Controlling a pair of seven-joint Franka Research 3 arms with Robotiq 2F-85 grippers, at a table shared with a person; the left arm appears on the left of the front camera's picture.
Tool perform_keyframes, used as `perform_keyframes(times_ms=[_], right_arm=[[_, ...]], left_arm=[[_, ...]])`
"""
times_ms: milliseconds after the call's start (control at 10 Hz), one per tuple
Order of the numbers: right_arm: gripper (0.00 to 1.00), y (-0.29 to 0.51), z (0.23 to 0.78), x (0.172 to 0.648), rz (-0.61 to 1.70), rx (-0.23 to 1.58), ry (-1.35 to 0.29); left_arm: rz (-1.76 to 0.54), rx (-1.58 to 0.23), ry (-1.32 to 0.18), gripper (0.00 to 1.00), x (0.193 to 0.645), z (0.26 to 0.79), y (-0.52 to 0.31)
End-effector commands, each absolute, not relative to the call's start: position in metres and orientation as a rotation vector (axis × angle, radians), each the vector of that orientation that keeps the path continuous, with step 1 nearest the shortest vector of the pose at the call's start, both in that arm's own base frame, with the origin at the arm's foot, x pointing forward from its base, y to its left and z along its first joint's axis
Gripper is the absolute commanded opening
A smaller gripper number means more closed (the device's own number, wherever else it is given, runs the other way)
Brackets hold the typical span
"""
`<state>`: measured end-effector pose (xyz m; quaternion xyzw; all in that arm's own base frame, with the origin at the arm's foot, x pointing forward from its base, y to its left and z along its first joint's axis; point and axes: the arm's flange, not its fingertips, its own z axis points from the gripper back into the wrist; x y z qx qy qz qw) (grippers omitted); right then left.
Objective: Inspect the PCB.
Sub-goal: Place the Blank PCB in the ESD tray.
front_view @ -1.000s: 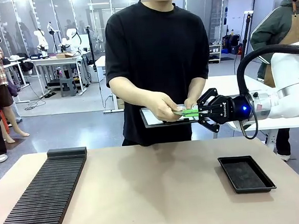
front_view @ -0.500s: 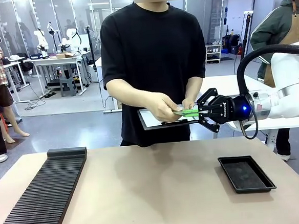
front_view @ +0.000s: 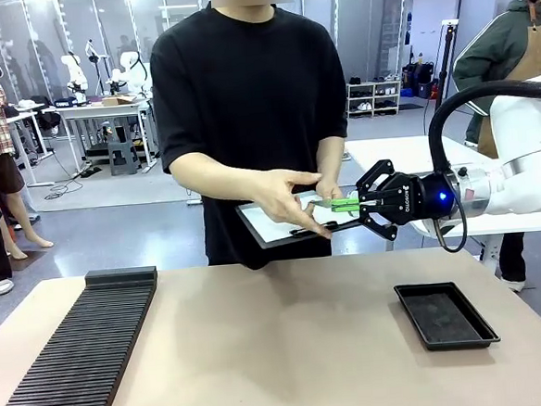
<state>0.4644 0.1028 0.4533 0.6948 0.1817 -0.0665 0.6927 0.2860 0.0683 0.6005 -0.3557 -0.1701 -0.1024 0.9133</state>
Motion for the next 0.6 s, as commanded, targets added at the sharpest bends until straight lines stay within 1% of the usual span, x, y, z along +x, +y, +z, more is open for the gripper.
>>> perform_keyframes(times_ms=[0, 500], right_arm=[[0.00, 0.1032, 0.4550, 0.4638, -0.144, 1.550, 0.404], [0.00, 0.1032, 0.4550, 0.4638, -0.144, 1.550, 0.404]], left_arm=[[-0.211, -0.727, -0.342, 1.00, 0.2874, 0.6045, 0.0684], [-0.211, -0.727, -0.342, 1.00, 0.2874, 0.6045, 0.0684]])
